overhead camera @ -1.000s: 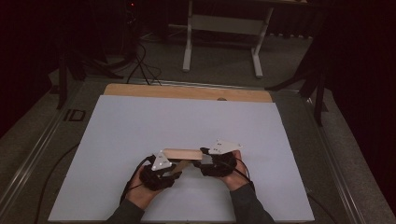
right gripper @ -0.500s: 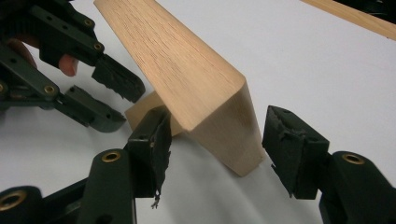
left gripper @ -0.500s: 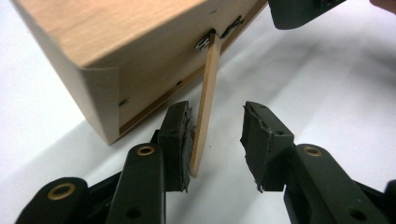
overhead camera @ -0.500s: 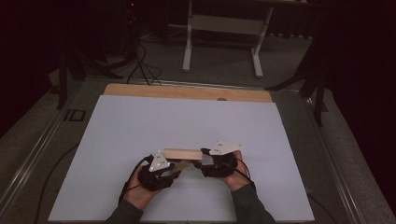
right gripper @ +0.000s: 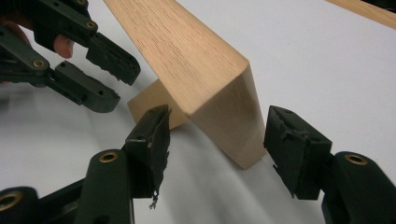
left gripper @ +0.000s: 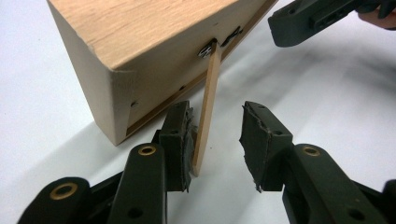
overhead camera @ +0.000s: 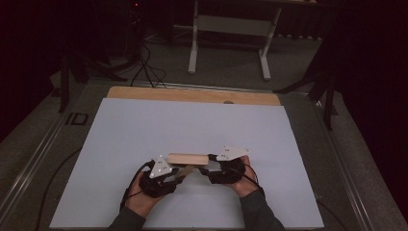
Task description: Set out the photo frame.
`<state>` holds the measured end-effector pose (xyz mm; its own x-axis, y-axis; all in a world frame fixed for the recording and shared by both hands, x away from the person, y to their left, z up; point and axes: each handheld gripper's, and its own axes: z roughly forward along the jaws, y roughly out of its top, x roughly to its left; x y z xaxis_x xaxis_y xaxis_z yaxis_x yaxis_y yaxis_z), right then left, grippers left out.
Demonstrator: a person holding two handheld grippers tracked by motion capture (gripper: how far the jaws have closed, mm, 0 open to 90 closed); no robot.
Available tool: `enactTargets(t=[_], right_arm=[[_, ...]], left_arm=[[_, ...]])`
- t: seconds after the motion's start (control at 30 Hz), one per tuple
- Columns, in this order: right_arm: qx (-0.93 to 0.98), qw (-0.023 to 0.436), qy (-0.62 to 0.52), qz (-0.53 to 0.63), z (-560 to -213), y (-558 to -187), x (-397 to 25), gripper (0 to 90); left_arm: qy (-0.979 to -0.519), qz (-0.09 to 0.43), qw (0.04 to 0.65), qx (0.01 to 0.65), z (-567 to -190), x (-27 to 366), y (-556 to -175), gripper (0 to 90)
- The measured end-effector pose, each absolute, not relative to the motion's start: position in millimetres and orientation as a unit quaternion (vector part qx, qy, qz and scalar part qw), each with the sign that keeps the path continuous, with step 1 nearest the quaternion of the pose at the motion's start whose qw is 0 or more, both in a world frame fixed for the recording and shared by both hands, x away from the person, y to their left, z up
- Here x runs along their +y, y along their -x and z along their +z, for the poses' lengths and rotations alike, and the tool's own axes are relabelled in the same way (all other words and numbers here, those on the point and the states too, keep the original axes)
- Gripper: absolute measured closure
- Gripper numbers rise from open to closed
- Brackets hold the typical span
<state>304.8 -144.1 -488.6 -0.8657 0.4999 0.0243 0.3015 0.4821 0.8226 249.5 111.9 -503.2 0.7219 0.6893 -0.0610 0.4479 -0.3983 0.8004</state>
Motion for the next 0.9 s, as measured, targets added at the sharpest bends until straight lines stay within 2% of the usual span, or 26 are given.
enactTargets(t=[0.37, 0.5, 0.77, 0.8, 0.9], right_arm=[[0.853, 0.094, -0.244, 0.451, -492, -311, -155, 40.6], [0.857, 0.089, -0.246, 0.443, -496, -313, -159, 42.1], [0.863, 0.08, -0.243, 0.436, -499, -317, -165, 53.7], [0.864, 0.082, -0.244, 0.433, -500, -319, -167, 59.4], [0.864, 0.096, -0.248, 0.427, -499, -319, -169, 68.0]], left_arm=[[-0.818, 0.158, 0.435, 0.343, -498, 116, -247, 68.6], [-0.819, 0.167, 0.429, 0.343, -498, 117, -248, 73.4], [-0.818, 0.181, 0.424, 0.344, -497, 118, -248, 80.7], [-0.818, 0.183, 0.423, 0.344, -497, 118, -248, 82.6], [-0.819, 0.189, 0.419, 0.343, -496, 118, -248, 85.2]])
